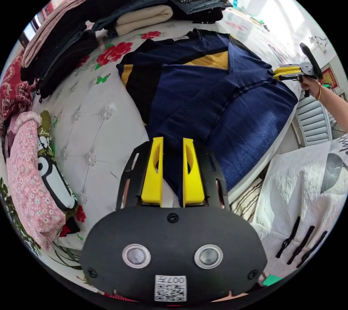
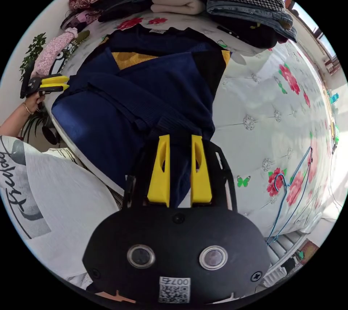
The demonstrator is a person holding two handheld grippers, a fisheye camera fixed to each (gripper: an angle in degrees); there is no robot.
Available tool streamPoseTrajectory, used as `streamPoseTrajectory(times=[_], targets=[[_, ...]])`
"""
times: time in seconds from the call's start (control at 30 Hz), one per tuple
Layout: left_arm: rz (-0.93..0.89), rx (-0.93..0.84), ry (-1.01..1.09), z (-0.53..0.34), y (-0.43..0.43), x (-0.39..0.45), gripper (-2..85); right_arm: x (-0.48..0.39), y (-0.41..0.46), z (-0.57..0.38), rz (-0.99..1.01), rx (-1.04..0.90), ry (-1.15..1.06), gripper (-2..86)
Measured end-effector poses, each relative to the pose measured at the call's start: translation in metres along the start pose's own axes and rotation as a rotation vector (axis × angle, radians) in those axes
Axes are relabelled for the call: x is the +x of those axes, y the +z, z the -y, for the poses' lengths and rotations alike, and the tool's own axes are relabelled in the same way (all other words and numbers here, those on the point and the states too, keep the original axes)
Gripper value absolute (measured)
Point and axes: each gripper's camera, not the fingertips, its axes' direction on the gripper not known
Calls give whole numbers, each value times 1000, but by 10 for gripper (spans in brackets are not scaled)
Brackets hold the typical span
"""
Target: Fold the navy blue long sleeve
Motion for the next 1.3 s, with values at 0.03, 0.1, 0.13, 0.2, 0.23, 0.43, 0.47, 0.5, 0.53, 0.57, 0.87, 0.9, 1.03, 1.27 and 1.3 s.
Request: streamPoseTrajectory(times=[0.03, 0.1, 0.13, 0.2, 0.23, 0.43, 0.47, 0.5, 0.53, 0.57, 0.87, 0.9, 1.03, 1.27, 1.3], targets=[[28, -28, 36, 8, 8, 3, 11, 3, -3, 3, -29, 14, 23, 23], [21, -35, 72, 16, 11, 0, 0, 12, -15, 6, -31, 60, 60, 9], [-48, -28, 67, 19, 10, -9, -3, 20, -22, 8, 0, 78, 83, 5], [-135, 1, -9, 20, 7, -33, -6, 34, -33, 10, 35, 121, 133, 1], [-195, 40, -93, 18, 4, -53, -7, 45, -37, 10, 60, 143, 175, 0], [-547, 190, -730, -30, 34, -151, -3, 84, -31, 9, 163, 221, 449, 1], [-553, 211, -836, -44, 40, -159, 3, 88, -25, 8, 156, 202, 488, 4], [-568, 224, -878, -50, 42, -162, 8, 90, -22, 7, 160, 191, 504, 6], [-583, 250, -909, -59, 44, -164, 25, 93, -17, 4, 187, 181, 530, 13], [-558, 265, -859, -59, 40, -161, 51, 93, -16, 0, 229, 188, 517, 19], [-193, 11, -128, 18, 34, -65, 53, 47, -14, 16, 120, 159, 196, 41], [-163, -17, -121, 23, 38, -63, 39, 46, -12, 20, 117, 154, 194, 38], [-111, -137, -113, 47, 51, -70, -3, 45, -6, 37, 14, 164, 257, 7], [-609, -31, -600, 6, 71, -165, -8, 78, -7, 26, 165, 276, 410, 3], [-639, -3, -626, 0, 72, -170, -8, 79, -7, 25, 164, 275, 410, 5]])
